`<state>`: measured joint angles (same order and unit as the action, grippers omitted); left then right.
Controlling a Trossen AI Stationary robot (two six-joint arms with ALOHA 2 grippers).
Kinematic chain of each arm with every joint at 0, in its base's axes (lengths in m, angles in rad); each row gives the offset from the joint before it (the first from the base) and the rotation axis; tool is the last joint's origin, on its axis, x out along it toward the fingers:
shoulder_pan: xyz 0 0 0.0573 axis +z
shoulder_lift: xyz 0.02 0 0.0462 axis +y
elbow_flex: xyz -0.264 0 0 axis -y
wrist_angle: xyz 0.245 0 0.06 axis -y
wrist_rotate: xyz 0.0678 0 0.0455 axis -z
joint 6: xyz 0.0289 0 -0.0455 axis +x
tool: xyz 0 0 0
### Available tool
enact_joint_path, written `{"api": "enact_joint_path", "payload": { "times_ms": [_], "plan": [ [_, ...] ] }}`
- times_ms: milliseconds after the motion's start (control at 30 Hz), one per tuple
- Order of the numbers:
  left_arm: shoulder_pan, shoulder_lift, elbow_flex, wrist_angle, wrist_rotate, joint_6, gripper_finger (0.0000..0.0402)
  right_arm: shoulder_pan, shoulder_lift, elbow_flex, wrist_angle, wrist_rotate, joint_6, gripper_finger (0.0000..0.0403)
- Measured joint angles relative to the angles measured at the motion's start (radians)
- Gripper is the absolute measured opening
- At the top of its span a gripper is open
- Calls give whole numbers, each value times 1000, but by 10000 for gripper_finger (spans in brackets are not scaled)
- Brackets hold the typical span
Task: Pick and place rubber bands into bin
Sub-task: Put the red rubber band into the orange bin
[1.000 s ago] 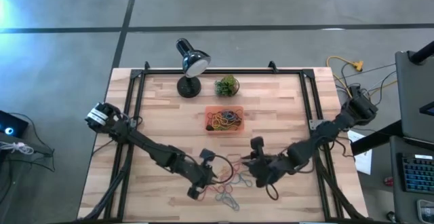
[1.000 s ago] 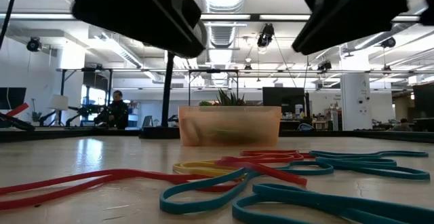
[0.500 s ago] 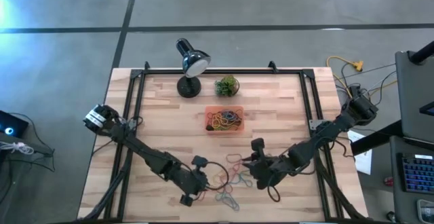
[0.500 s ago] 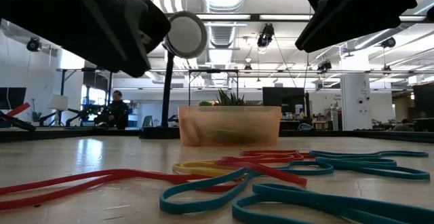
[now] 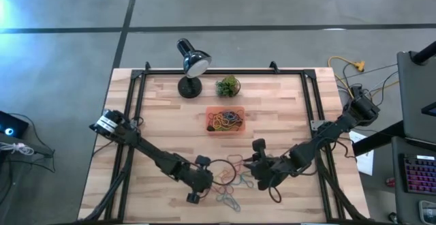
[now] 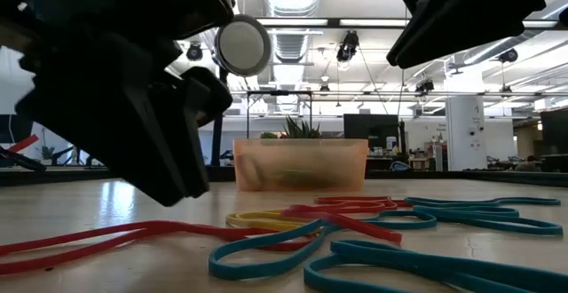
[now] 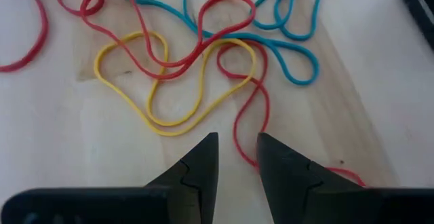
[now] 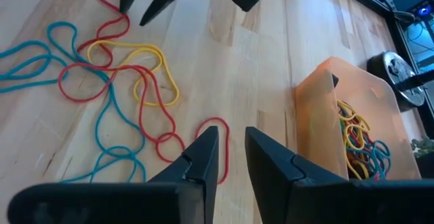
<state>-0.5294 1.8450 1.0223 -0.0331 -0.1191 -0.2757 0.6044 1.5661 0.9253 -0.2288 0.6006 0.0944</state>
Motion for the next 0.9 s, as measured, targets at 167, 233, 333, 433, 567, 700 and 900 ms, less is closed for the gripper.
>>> {"api": "enact_joint_path", "payload": {
  "times_ms": [167,233,333,433,567,700,900],
  "plan": [
    [5,0,0,0,39,-26,86,0,0,0,0,0,0,73],
    [5,0,0,-1,42,-36,86,0,0,0,0,0,0,72],
    [5,0,-5,-1,44,-60,86,0,0,0,0,0,0,68],
    [5,0,-9,-2,47,-85,86,0,0,0,0,0,0,65],
    [6,0,-12,-2,54,-118,86,0,0,0,0,0,0,64],
    [6,16,-10,7,55,-154,86,0,0,0,0,-1,1,66],
    [7,83,13,56,91,-186,86,0,0,0,-2,-1,4,61]
  ]
}}
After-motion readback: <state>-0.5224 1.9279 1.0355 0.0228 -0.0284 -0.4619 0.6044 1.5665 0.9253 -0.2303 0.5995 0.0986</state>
